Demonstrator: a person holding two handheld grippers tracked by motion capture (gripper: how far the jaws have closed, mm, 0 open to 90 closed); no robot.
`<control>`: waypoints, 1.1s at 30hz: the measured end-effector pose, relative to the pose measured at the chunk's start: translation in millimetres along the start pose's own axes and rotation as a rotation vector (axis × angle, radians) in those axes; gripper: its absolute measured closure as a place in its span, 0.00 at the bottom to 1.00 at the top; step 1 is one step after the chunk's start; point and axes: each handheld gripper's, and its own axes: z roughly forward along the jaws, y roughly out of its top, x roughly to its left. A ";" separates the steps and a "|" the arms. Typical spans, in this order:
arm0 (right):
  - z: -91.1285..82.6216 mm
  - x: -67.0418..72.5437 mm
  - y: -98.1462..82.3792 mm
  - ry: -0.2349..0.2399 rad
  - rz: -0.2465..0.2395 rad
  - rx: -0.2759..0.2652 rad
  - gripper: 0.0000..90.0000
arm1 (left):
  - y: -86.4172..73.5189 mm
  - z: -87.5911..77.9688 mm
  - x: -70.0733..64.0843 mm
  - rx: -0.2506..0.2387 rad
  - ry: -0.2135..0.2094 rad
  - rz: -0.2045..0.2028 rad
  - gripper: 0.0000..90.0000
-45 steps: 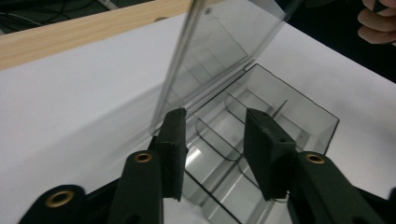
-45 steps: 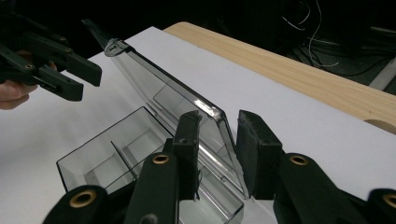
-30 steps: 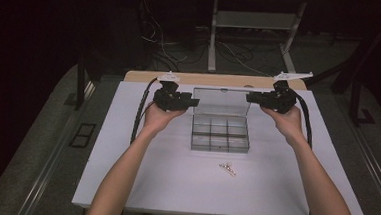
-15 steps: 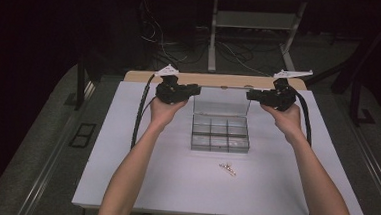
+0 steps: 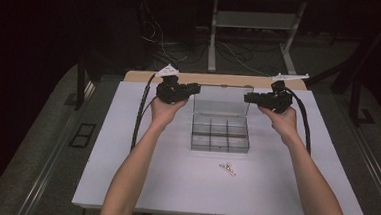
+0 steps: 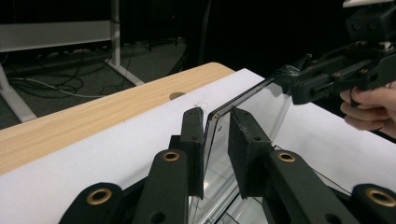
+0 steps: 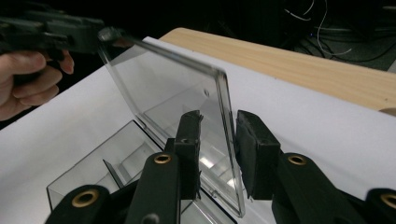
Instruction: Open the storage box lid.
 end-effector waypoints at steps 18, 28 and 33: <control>8.1 -6.6 -13.8 0.006 0.016 -0.015 0.79 | -10.3 5.7 9.6 0.013 -0.027 -0.060 0.78; 9.6 -5.8 -13.1 -0.009 0.023 -0.016 0.79 | -31.9 12.1 17.3 0.025 -0.046 -0.141 0.75; 9.2 -4.1 -12.4 -0.021 0.012 -0.009 0.79 | -36.7 16.0 18.4 0.050 -0.068 -0.152 0.76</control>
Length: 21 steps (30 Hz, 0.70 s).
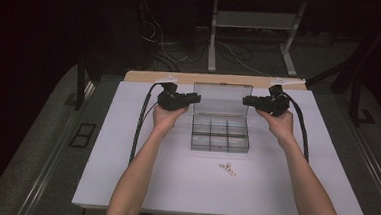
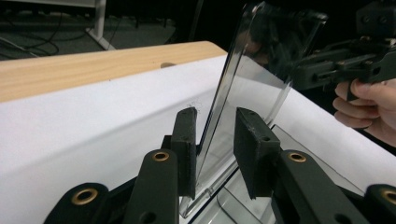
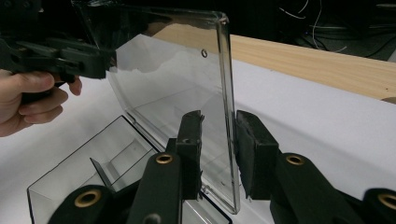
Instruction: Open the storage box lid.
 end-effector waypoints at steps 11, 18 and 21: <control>0.2 -0.3 -0.1 0.000 0.002 -0.001 0.79 | -0.8 2.5 -0.9 0.023 0.023 0.018 0.79; 3.2 -2.5 -7.5 0.008 0.020 0.004 0.77 | -2.0 2.7 -2.0 0.014 0.030 0.019 0.79; 7.5 -4.7 -15.3 0.008 0.029 0.018 0.78 | -3.4 2.6 -0.7 0.006 0.027 0.009 0.79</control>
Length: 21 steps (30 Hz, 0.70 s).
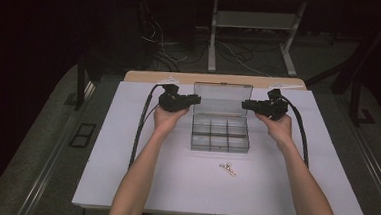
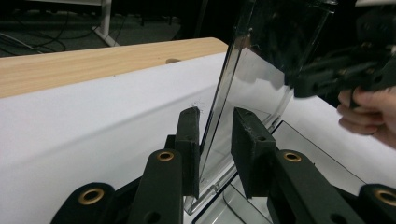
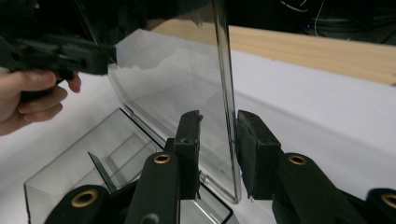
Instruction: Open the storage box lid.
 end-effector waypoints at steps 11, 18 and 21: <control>10.0 -3.1 -14.6 -0.025 -0.015 0.008 0.80 | -1.3 2.8 1.7 -0.009 0.028 0.005 0.81; 11.3 -0.5 -14.2 -0.061 -0.039 0.012 0.82 | -3.7 5.3 5.6 -0.020 0.026 -0.007 0.80; 11.8 -0.6 -14.5 -0.063 -0.032 0.011 0.82 | -5.3 5.9 6.6 -0.017 0.021 -0.015 0.77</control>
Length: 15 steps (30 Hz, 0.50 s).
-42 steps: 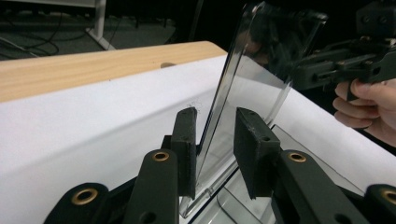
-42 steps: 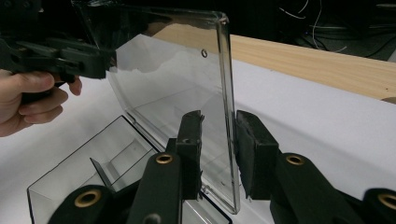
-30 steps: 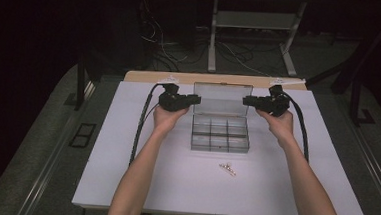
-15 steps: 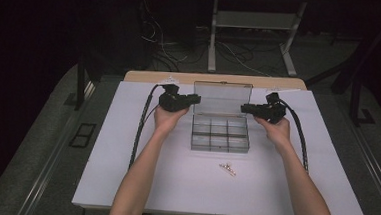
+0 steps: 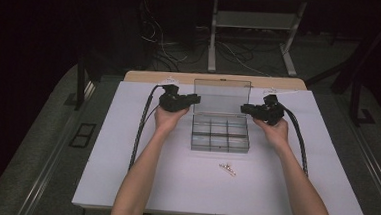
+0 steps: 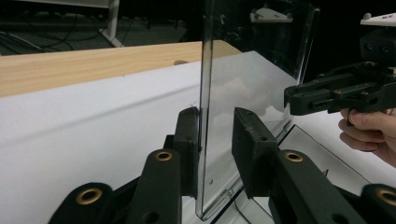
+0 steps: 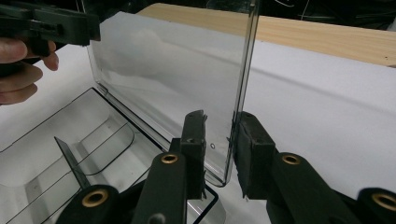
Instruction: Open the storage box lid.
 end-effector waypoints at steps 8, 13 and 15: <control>1.9 -2.4 -1.4 -0.004 0.005 0.001 0.82 | -20.4 3.8 7.4 0.025 -0.002 -0.068 0.68; 1.9 -2.7 -1.4 -0.004 0.000 0.000 0.82 | -28.6 5.2 10.4 0.027 -0.020 -0.090 0.71; 2.2 -2.8 -1.6 -0.002 0.001 -0.002 0.82 | -30.2 6.0 10.5 0.028 -0.029 -0.099 0.73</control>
